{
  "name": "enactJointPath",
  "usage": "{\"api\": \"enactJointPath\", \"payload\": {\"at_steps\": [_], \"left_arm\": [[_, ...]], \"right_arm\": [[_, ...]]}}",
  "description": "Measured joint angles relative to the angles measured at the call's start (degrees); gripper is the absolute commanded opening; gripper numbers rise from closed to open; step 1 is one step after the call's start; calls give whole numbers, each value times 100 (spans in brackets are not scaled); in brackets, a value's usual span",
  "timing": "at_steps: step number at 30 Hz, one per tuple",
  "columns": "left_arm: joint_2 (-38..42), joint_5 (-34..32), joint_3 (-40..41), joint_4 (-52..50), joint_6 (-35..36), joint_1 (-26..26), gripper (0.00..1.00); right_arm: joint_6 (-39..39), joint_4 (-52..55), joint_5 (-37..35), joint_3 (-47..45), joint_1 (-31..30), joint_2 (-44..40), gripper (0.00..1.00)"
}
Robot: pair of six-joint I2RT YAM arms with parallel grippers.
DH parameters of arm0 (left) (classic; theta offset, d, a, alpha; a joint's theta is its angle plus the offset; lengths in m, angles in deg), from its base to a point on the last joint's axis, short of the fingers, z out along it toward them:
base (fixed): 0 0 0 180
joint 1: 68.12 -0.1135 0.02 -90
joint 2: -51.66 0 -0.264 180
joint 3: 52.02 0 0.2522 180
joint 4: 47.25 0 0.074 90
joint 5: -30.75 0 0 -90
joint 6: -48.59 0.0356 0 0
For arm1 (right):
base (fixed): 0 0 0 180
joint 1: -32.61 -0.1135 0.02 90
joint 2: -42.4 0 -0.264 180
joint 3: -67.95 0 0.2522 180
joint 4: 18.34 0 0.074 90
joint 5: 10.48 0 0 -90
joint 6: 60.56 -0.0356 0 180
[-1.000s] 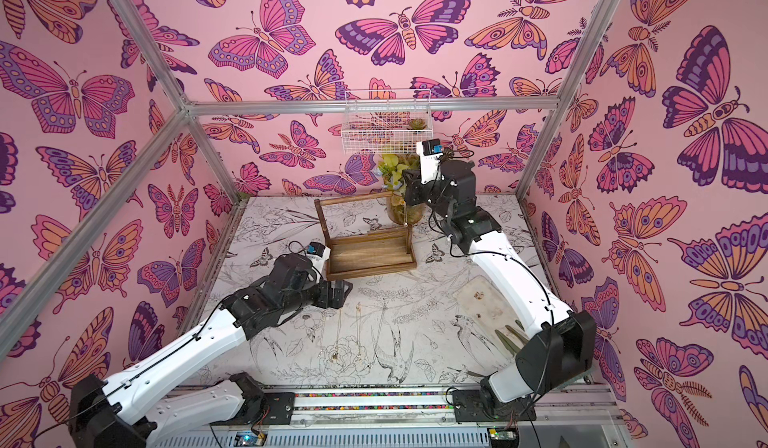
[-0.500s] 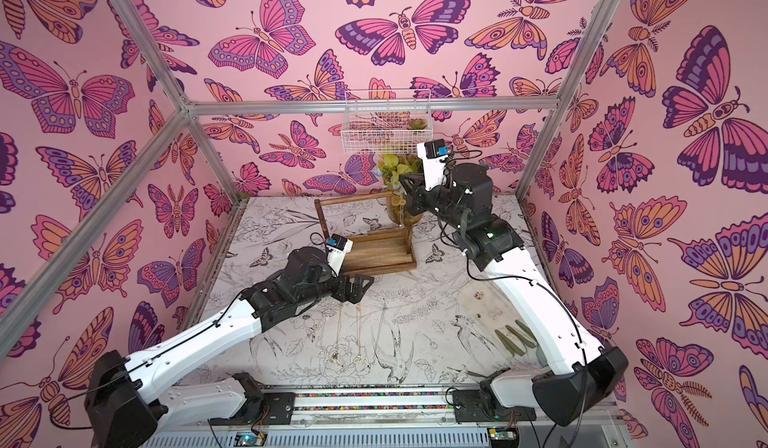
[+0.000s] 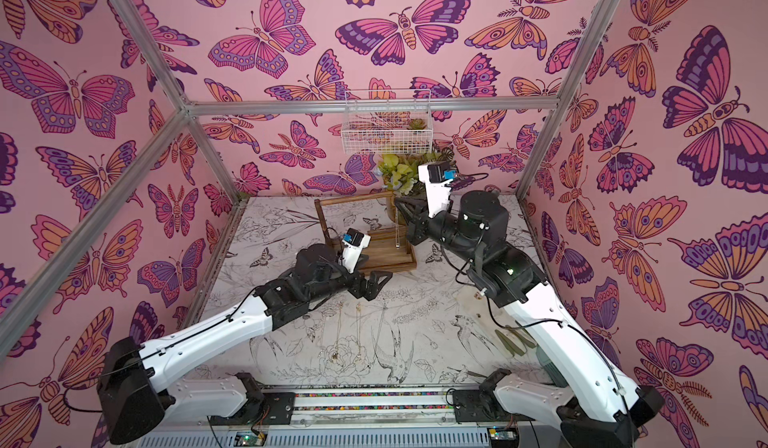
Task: Take the necklace off the jewelry display stand
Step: Take off the necklace from the stand.
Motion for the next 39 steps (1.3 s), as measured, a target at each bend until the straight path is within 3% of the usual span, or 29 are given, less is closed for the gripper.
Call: {"api": "enactJointPath", "payload": {"at_steps": [15, 25, 39], "left_arm": [[-7, 299, -7, 352, 251, 214, 91], [-417, 643, -199, 601, 636, 321, 93], [-479, 931, -354, 769, 1038, 387, 56]], "right_arm": [[-295, 293, -243, -424, -455, -426, 0], [-356, 391, -328, -426, -562, -638, 0], [-354, 610, -437, -284, -581, -645, 0]]}}
